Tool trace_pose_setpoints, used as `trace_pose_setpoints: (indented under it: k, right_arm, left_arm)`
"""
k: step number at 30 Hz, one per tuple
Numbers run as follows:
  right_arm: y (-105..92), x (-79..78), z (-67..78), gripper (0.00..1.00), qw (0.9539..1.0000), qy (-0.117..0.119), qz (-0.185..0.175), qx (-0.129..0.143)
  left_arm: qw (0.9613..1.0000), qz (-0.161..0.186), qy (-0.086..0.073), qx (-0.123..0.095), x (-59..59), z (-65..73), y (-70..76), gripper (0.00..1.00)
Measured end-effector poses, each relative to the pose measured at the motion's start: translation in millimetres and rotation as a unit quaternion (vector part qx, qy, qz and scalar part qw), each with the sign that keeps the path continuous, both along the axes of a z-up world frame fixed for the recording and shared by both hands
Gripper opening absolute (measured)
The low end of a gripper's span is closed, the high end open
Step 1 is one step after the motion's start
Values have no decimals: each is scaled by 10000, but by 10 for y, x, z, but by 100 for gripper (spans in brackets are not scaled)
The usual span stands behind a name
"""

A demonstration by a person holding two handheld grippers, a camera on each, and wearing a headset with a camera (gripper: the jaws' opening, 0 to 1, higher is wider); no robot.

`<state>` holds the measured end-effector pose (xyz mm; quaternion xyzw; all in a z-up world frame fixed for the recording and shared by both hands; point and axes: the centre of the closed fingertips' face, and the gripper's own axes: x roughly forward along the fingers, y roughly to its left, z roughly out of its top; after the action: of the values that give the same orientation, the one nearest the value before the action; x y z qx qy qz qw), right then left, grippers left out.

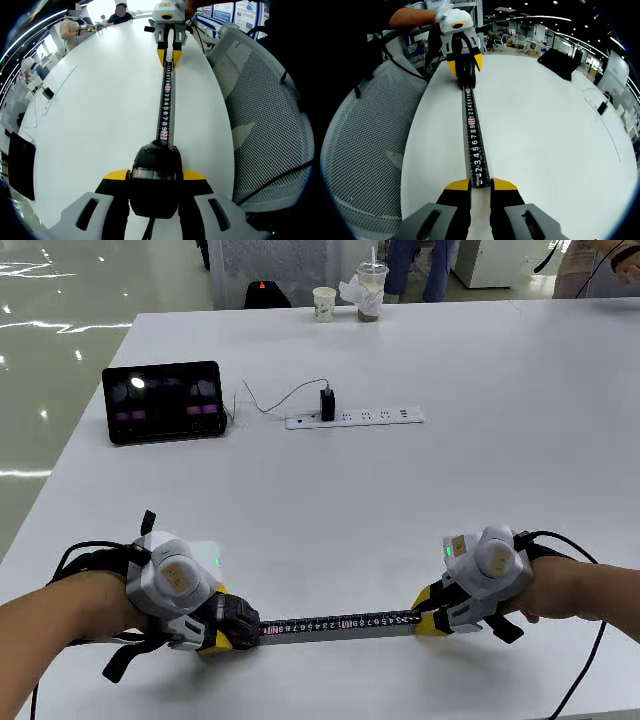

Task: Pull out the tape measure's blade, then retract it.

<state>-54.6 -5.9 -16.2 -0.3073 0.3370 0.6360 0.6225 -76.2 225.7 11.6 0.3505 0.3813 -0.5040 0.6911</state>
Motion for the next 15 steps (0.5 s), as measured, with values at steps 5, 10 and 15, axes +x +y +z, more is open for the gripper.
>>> trace_pose_setpoints:
  k: [5, 10, 15]
  right_arm:
    - [-50, 15, -4, 10, 10000, -13, -24, -15]
    - [-78, 18, -2, 10, 10000, -13, -45, -31]
    - [-91, 12, 4, 10, 10000, -14, -71, -20]
  left_arm:
    - [10000, 0, 2, 1, 0, -1, 1, 32]
    - [10000, 4, 7, 2, 0, -4, 4, 32]
    - [10000, 0, 5, 5, -3, -3, 4, 32]
